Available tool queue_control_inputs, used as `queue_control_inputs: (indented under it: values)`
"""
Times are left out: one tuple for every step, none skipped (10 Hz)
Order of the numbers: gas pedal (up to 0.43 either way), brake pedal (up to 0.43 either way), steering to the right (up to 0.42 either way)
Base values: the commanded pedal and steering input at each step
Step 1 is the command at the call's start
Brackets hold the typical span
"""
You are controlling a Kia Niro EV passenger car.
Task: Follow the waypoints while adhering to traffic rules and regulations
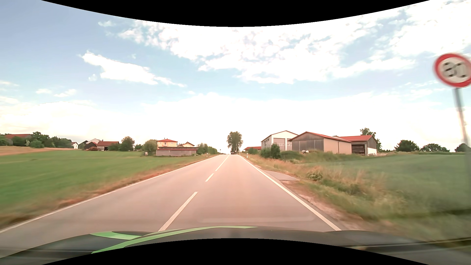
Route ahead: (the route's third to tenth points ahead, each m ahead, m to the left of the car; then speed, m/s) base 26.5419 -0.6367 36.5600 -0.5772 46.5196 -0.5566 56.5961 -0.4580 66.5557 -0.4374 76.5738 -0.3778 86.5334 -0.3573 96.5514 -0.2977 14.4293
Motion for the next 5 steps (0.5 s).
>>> queue_control_inputs:
  values:
    - [0.248,0.0,0.0]
    - [0.24,0.0,0.0]
    - [0.24,0.0,0.0]
    - [0.228,0.0,0.0]
    - [0.22,0.0,0.0]
